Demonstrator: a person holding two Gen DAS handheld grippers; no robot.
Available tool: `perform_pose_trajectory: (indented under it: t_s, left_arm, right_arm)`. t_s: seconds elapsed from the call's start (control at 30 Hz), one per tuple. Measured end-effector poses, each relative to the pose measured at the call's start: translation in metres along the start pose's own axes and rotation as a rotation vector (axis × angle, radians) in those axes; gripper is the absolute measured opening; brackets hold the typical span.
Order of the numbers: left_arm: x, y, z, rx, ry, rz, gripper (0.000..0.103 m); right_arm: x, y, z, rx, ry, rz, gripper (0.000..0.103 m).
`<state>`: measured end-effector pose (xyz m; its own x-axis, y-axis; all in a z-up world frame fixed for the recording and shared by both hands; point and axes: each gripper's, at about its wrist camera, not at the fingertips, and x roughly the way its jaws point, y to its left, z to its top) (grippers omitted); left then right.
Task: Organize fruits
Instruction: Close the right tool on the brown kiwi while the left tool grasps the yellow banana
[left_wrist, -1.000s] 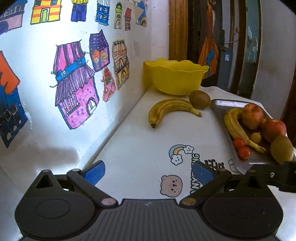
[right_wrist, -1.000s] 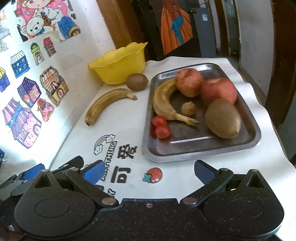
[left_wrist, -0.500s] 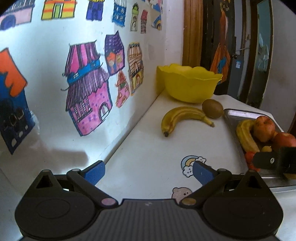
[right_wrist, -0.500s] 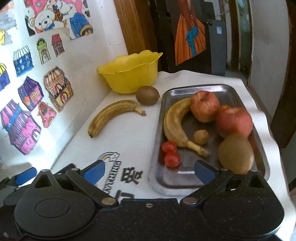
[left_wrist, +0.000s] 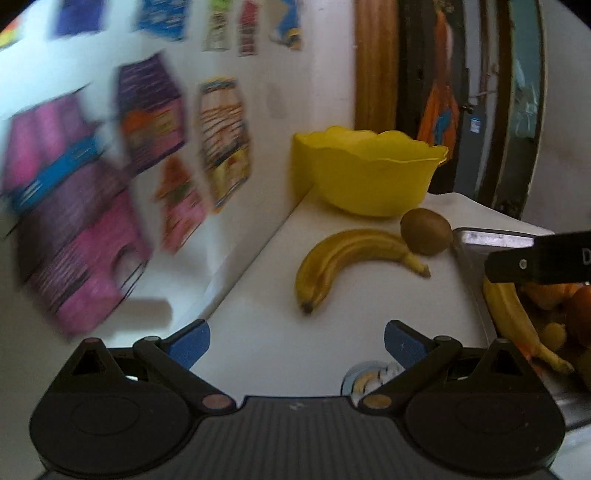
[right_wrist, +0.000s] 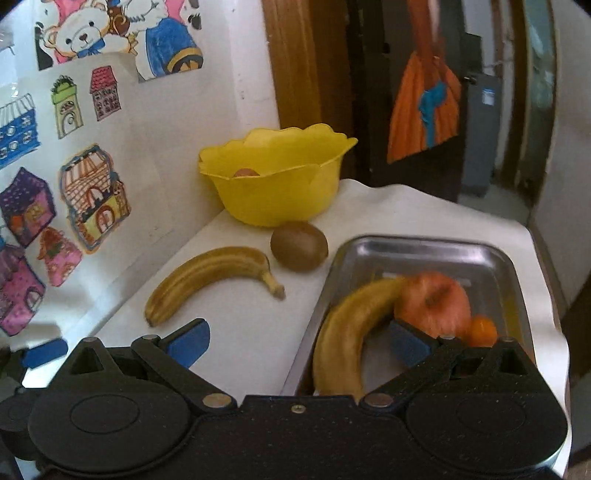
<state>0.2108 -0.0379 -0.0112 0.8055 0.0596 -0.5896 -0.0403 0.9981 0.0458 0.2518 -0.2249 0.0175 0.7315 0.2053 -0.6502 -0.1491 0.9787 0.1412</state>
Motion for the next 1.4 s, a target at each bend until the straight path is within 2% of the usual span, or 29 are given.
perform_pose_trajectory:
  t_s: [0.13,0.33,0.5,0.67,0.8,1.0,1.1,1.23,1.4]
  left_arm:
    - [0.022,-0.010,0.013,0.048,-0.022,0.010,0.102]
    - [0.060,-0.016,0.024,0.065,0.013,0.016,0.102]
    - [0.076,-0.021,0.029,0.099,0.008,0.008,0.102]
    - [0.092,-0.035,0.037,0.185,0.005,-0.016,0.102]
    - [0.101,-0.044,0.040,0.275,0.001,-0.018,0.102]
    - [0.107,-0.046,0.043,0.307,0.012,-0.054,0.100]
    - [0.114,-0.048,0.047,0.319,0.017,-0.071,0.097]
    - [0.117,-0.049,0.048,0.326,0.021,-0.083,0.084]
    - [0.120,-0.043,0.053,0.280,0.057,-0.125,0.070]
  right_arm:
    - [0.022,-0.011,0.019,-0.057,-0.007,0.025,0.102]
    - [0.067,-0.018,0.050,-0.141,0.040,0.066,0.102]
    - [0.098,-0.017,0.069,-0.200,0.044,0.090,0.102]
    - [0.121,-0.017,0.077,-0.189,0.058,0.129,0.101]
    - [0.132,-0.016,0.078,-0.169,0.061,0.131,0.096]
    - [0.146,-0.017,0.081,-0.128,0.079,0.133,0.089]
    - [0.152,-0.017,0.080,-0.115,0.093,0.143,0.087]
    - [0.157,-0.015,0.077,-0.114,0.104,0.144,0.082]
    - [0.157,-0.016,0.074,-0.092,0.105,0.150,0.072]
